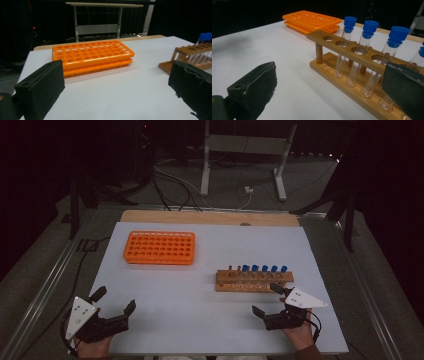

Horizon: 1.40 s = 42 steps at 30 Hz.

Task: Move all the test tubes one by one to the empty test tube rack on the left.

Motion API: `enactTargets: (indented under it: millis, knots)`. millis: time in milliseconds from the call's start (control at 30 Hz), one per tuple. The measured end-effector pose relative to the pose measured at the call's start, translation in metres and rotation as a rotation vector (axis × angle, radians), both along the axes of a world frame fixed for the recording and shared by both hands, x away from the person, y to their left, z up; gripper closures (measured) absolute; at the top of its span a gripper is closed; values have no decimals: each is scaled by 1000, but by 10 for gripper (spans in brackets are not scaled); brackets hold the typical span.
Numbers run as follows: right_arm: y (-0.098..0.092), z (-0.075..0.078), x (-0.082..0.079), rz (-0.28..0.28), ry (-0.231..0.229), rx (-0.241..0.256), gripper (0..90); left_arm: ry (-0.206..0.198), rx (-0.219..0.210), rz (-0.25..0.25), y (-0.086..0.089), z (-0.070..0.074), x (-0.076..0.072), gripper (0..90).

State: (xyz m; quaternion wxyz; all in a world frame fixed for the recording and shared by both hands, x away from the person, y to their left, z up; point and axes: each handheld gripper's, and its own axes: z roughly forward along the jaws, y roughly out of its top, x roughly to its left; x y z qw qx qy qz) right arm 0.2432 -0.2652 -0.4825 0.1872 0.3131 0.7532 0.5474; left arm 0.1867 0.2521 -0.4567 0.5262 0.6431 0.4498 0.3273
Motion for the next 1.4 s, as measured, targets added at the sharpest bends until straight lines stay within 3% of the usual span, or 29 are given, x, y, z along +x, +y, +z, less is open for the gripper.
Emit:
enactTargets:
  millis: [200, 333, 800, 1133, 1400]
  knots:
    - [1, 4, -3, -3, -11, 2, 2, -7, -15, 27, 5, 0, -1, 15]
    - [-2, 11, -4, -12, -21, 17, 1, 3, -10, 17, 5, -1, -1, 15]
    - [-16, 48, 3, -115, -50, -6, 13, 41, -6, 13, 2, -9, 6, 19]
    - [-37, 73, 29, -180, -40, 2, 45, 34, -4, 20, 2, -10, 6, 18]
    - [-43, 73, 49, -217, -9, 3, 90, 34, -14, 35, 3, -10, 6, 19]
